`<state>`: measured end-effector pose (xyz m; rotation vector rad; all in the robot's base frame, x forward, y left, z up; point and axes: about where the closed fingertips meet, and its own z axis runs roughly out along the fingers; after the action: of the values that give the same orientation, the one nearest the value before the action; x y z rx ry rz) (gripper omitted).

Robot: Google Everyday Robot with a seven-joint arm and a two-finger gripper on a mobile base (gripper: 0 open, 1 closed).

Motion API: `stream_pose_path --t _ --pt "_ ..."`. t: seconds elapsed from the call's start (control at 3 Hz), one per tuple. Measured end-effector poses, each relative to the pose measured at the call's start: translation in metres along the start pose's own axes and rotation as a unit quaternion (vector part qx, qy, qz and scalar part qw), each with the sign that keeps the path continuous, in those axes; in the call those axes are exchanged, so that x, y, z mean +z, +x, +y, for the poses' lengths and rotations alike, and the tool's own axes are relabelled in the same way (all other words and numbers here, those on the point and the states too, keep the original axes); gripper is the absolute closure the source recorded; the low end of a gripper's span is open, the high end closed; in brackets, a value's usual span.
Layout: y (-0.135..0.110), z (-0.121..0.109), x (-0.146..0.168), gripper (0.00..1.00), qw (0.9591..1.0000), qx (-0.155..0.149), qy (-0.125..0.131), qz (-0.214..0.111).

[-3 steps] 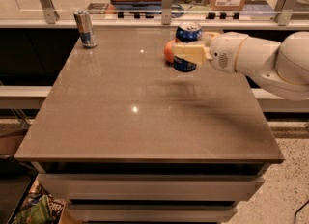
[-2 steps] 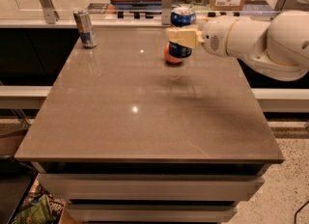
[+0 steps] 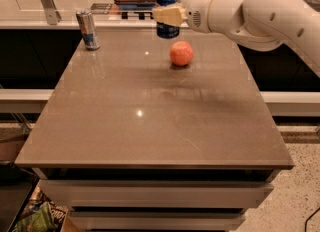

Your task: Move pepsi can near redbull can

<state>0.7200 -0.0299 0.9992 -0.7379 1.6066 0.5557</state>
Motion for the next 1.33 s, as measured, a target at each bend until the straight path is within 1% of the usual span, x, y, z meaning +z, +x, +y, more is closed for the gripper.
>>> stream_pose_path --t 0.33,0.67,1.0,1.33 --pt "-0.007 -0.005 0.032 1.0 0.9995 -0.005 -0.014 -0.027" --pt "-0.006 0.003 0.068 1.0 0.9975 -0.01 -0.043 -0.055" --pt "-0.003 0.011 0.097 1.0 0.9956 -0.023 -0.067 -0.061" --pt "0.001 0.022 0.124 1.0 0.9947 -0.04 -0.082 -0.046"
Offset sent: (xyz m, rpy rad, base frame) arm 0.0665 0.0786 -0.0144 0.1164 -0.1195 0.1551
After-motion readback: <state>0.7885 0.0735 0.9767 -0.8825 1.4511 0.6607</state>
